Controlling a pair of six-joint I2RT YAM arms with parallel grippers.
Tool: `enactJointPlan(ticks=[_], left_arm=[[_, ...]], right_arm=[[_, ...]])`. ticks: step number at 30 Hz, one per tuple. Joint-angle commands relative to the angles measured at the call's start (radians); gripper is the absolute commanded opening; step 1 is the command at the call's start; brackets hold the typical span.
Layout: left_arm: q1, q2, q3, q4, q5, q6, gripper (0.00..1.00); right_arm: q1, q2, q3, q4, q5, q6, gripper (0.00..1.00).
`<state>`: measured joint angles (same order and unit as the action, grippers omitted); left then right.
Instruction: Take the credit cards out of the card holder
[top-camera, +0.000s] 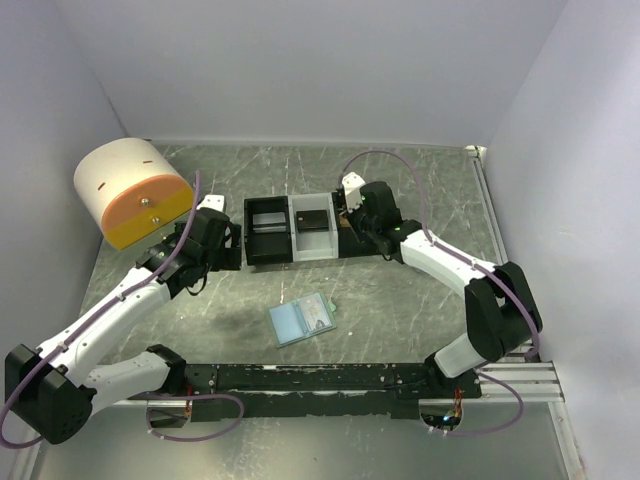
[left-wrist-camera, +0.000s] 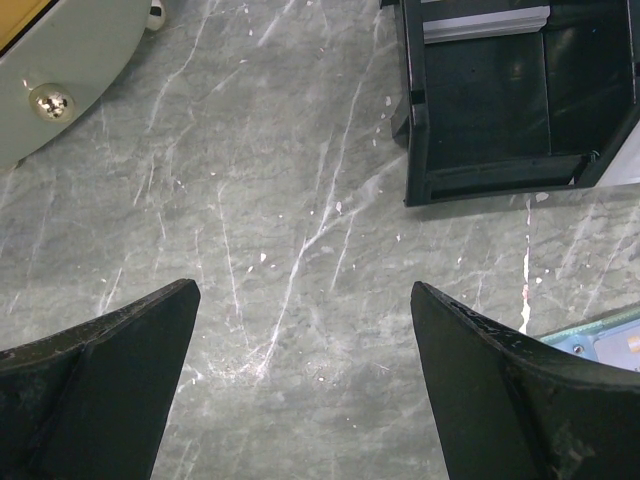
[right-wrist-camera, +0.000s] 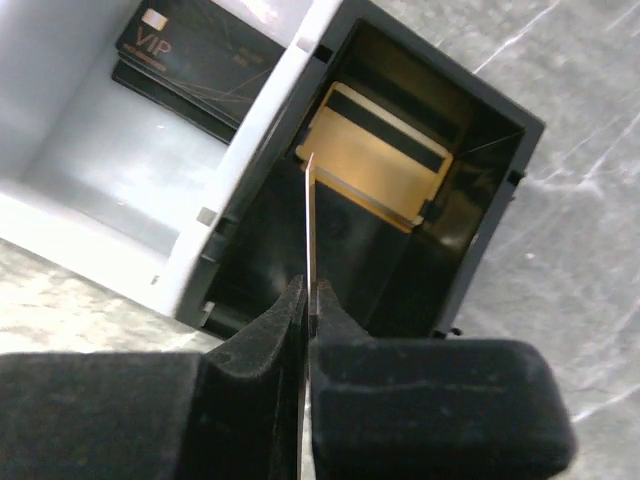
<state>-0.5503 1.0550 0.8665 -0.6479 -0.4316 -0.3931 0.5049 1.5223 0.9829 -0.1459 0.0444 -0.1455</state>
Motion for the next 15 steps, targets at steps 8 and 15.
enactJointPlan(ticks=[8, 15], left_arm=[[0.007, 0.005, 0.004, -0.006, -0.026, 0.008, 0.98], [0.007, 0.014, 0.005, -0.009, -0.033, 0.007, 0.98]], right_arm=[[-0.053, 0.063, -0.056, 0.257, -0.119, -0.504, 0.0], [-0.095, 0.122, -0.041, 0.27, -0.24, -0.717, 0.0]])
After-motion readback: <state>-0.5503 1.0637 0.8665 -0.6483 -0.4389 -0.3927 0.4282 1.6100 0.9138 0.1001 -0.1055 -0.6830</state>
